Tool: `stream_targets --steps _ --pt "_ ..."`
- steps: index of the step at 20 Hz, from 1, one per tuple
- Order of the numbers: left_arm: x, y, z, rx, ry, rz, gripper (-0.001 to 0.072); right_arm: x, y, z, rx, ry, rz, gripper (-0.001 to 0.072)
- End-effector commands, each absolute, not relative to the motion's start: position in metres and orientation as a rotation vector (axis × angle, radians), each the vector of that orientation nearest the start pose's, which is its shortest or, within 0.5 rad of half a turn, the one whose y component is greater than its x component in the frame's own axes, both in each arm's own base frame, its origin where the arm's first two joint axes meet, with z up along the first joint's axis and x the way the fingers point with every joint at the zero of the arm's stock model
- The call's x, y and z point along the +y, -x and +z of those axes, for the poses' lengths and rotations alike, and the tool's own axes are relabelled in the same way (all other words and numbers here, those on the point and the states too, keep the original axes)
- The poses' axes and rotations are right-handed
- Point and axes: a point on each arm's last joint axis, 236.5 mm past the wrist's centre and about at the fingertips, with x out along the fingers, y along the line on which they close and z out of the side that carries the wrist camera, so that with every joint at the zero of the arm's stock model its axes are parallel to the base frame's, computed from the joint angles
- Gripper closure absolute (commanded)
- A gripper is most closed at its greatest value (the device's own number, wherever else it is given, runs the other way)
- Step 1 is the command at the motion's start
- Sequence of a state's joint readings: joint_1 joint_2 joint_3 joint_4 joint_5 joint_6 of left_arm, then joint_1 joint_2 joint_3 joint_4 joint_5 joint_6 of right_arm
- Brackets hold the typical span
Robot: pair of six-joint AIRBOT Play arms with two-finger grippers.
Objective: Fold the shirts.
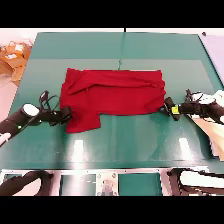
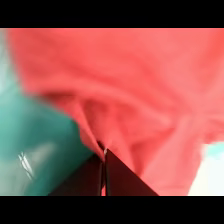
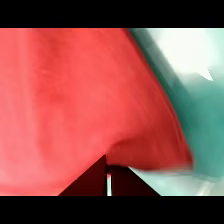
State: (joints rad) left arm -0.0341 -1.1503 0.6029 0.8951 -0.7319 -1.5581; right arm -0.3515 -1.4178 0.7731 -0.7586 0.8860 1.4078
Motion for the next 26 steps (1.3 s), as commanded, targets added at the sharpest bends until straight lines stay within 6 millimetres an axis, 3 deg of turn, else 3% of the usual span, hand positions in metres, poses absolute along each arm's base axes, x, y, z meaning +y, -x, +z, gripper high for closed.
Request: stream_targets --steps 1,5,9,12,15,19,24,26 --pt "-0.106 -0.31 -0.049 1.287 0.555 -0.157 0.0684 -0.002 -0.362 -0.073 1.269 -0.924 0.032 0.0693" --pt "-0.089 -0.26 -0.018 1.354 0.417 -0.158 0.0683 -0.026 -0.313 -0.058 1.377 -0.796 -0.034 0.0693" --pt "-0.085 -0.23 0.022 1.287 0.369 -0.181 0.0684 -0.025 -0.274 -0.04 1.445 -0.725 -0.06 0.0693" --pt "-0.087 -0.226 0.037 1.237 0.368 -0.202 0.0683 -0.023 -0.27 -0.015 1.39 -0.706 -0.067 0.0693" --pt "-0.095 -0.247 0.042 1.169 0.396 -0.231 0.0683 -0.025 -0.275 -0.008 1.357 -0.696 -0.066 0.0693" --pt "-0.105 -0.294 0.05 1.093 0.429 -0.269 0.0684 -0.021 -0.322 0.008 1.243 -0.734 -0.019 0.0693" --pt "-0.103 -0.365 0.049 1.08 0.419 -0.253 0.0683 -0.006 -0.407 0.025 1.134 -0.688 0.059 0.0693" --pt "-0.104 -0.392 0.044 1.078 0.412 -0.254 0.0683 0.004 -0.438 0.019 1.135 -0.679 0.093 0.0693"
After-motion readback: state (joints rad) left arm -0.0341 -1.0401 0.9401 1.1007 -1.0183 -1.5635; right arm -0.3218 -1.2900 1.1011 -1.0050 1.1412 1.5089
